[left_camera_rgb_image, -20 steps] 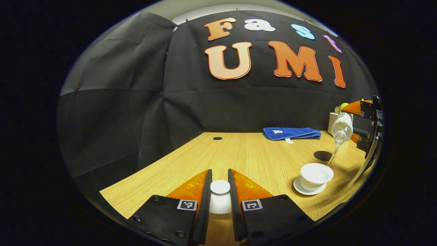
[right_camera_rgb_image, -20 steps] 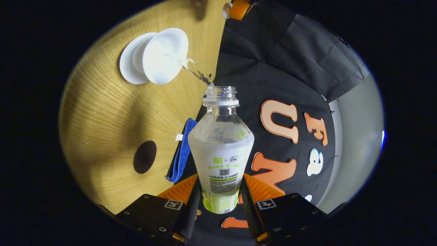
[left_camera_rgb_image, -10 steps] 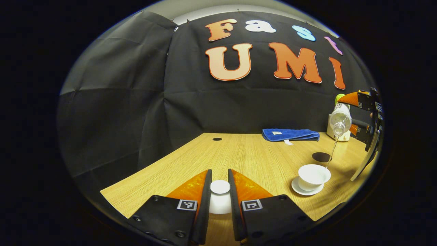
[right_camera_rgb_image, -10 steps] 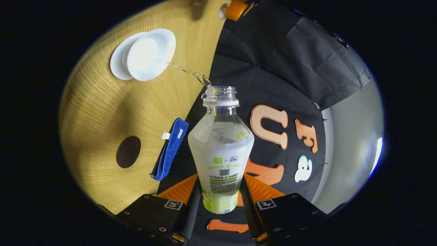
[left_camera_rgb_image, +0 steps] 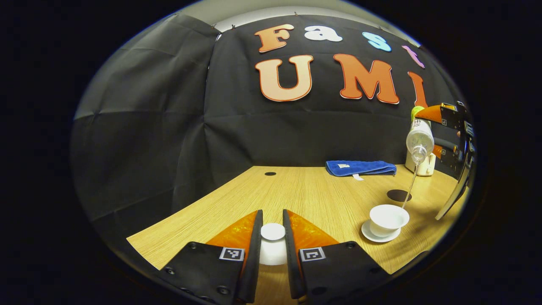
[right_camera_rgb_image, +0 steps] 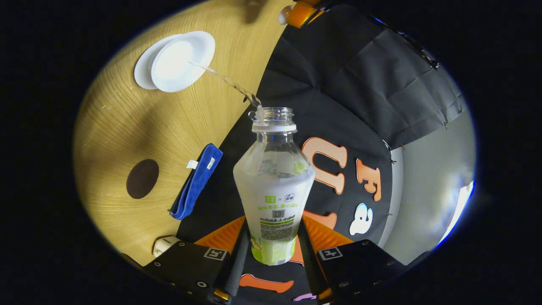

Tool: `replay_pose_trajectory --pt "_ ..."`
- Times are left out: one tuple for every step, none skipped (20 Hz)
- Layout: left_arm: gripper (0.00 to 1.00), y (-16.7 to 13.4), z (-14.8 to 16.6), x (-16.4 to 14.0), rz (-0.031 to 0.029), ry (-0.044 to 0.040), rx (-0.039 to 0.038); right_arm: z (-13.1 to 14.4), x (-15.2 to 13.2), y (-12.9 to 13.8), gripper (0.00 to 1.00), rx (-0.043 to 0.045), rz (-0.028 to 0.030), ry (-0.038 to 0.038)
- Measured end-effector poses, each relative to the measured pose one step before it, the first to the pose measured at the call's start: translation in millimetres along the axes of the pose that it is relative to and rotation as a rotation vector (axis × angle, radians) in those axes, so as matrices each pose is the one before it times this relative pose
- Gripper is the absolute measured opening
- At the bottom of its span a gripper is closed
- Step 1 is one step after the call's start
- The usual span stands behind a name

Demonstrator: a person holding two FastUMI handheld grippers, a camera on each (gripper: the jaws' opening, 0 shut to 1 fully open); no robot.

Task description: Open the teacup lid with one hand, grasp the water bottle and pour water into the teacup with the other hand; after pouring, place the water bottle on the coaster and then close the teacup lid.

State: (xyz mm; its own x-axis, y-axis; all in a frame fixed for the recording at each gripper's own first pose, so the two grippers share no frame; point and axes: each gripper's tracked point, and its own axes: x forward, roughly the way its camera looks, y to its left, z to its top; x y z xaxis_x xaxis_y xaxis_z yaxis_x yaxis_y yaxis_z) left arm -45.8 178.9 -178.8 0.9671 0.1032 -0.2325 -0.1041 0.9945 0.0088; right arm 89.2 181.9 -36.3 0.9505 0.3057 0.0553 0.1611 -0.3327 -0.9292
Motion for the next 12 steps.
replay_pose_trajectory --pt "0.34 0.15 0.14 -0.71 -0.00064 0.00123 0.00067 0.28 -0.51 -0.33 0.63 -0.00425 -0.00317 -0.00205" --pt "0.33 0.49 0.57 -1.1 0.00238 -0.00104 -0.00021 1.45 0.31 -1.21 0.63 -0.00912 -0.00422 -0.00399" --pt "0.33 1.04 1.11 -0.16 -0.00047 -0.00058 0.00063 2.02 0.24 -1.78 0.63 -0.01359 -0.00411 -0.00874" --pt "0.33 0.24 -1.23 1.04 0.00181 0.00159 0.00219 0.29 1.39 -1.8 0.63 -0.00931 -0.00208 -0.00432" --pt "0.33 0.52 -0.05 0.62 -0.00005 0.00159 0.00095 -0.01 1.67 -0.43 0.66 -0.00501 0.00087 -0.00191" --pt "0.33 -0.7 -0.14 -0.13 -0.00044 0.00098 -0.00117 2.47 2.28 -0.99 0.63 -0.00304 -0.00027 -0.00419" --pt "0.33 -0.1 0.41 -0.08 -0.00147 0.00006 -0.00067 1.66 0.83 -0.97 0.63 -0.00252 -0.00353 -0.00278" --pt "0.33 -1.01 -0.48 -0.31 -0.00111 0.00118 0.00039 1.89 1.19 -0.37 0.63 -0.00367 -0.00421 -0.00647" --pt "0.34 -0.14 0.83 -0.49 -0.00039 -0.00002 0.0006 3.27 -0.07 0.79 0.63 -0.00211 0.00012 -0.00666" --pt "0.34 -1.07 -0.35 -0.2 -0.00369 0.00237 0.00179 3.67 0.01 1.18 0.63 -0.00693 -0.00072 -0.00808" --pt "0.33 -0.55 -0.24 -0.72 0.00162 0.00009 0.00289 3.18 0.39 -0.28 0.63 -0.01036 -0.00401 -0.00687" --pt "0.34 0.32 -0.74 0.75 -0.00081 0.00257 0.00069 2.3 -0.42 -4.73 0.63 -0.01023 -0.028 -0.00891"
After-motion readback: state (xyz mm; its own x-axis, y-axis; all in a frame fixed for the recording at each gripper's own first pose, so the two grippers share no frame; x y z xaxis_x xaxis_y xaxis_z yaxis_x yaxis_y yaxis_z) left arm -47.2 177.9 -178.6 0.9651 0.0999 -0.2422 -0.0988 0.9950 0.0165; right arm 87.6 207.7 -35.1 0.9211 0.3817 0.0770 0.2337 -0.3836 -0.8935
